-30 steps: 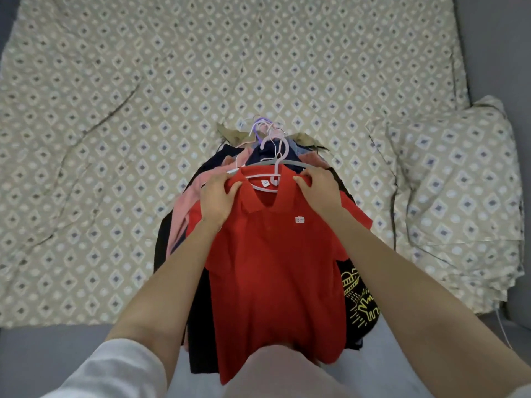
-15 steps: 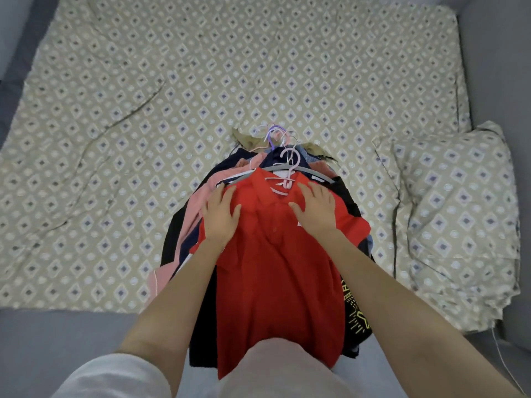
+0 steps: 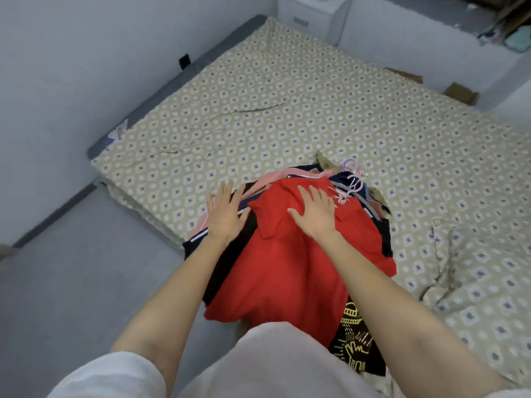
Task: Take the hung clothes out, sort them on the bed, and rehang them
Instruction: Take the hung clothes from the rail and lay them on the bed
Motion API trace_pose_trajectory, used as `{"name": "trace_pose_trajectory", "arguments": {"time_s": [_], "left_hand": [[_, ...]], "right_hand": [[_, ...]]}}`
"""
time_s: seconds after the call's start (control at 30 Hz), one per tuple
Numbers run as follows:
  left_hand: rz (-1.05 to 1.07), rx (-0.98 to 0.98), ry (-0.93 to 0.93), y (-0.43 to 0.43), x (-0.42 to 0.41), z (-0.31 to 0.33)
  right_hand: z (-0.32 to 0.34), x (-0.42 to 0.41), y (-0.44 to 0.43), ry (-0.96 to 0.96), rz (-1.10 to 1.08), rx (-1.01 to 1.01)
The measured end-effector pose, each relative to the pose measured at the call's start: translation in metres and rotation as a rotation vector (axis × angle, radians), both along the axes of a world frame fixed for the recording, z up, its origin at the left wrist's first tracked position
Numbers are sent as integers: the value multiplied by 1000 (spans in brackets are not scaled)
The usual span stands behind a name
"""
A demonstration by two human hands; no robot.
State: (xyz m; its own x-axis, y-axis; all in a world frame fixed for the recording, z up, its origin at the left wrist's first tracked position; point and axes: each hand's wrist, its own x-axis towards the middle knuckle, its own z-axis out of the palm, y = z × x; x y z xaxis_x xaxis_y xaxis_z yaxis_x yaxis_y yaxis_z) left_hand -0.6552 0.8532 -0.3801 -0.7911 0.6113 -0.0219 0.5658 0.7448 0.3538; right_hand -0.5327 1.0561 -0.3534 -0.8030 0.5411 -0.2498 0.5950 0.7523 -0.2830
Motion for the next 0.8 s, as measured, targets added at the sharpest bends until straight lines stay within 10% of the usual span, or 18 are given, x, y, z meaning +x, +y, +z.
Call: {"name": "trace_pose_trajectory", "arguments": {"time_s": [0.8], "left_hand": [[1410, -36, 191, -575, 310, 91]], "right_hand": [[101, 34, -620, 209, 1430, -88]]}}
